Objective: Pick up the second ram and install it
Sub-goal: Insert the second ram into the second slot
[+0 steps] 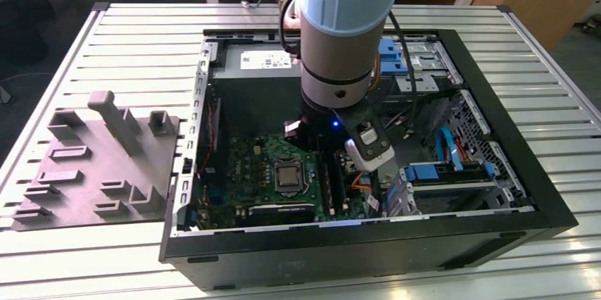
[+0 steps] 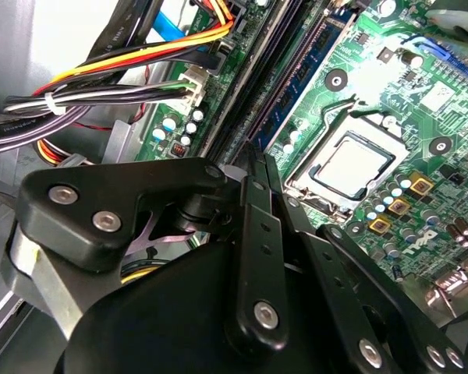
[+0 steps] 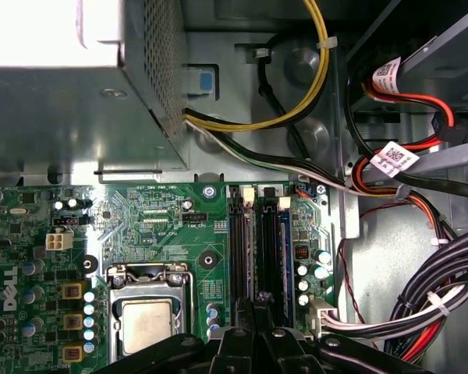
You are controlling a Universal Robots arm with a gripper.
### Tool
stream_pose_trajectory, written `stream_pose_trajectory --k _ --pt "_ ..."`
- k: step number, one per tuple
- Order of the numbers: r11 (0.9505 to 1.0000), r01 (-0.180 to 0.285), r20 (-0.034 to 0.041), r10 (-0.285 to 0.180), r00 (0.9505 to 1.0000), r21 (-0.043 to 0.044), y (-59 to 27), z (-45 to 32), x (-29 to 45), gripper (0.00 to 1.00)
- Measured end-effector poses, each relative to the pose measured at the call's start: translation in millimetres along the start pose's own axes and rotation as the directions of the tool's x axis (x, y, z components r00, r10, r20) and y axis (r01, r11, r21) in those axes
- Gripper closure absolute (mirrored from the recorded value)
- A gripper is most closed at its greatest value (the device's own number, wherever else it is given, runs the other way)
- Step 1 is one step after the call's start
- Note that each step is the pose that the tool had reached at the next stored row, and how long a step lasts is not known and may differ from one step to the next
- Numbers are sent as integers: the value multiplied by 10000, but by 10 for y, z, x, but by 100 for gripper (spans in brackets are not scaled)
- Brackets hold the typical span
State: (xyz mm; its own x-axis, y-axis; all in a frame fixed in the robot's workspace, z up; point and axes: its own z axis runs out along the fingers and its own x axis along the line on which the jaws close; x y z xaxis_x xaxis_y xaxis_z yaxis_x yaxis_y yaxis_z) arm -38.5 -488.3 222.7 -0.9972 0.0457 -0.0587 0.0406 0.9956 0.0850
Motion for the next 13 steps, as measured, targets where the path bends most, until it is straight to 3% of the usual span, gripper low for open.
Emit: stream_pose_trajectory --k 4,9,13 --pt "10000 -2 1 2 10000 -20 0 1 0 89" --pt "9999 -5 15 5 10000 -116 0 3 2 89" --pt "9999 -5 19 5 10000 -120 -2 13 3 89"
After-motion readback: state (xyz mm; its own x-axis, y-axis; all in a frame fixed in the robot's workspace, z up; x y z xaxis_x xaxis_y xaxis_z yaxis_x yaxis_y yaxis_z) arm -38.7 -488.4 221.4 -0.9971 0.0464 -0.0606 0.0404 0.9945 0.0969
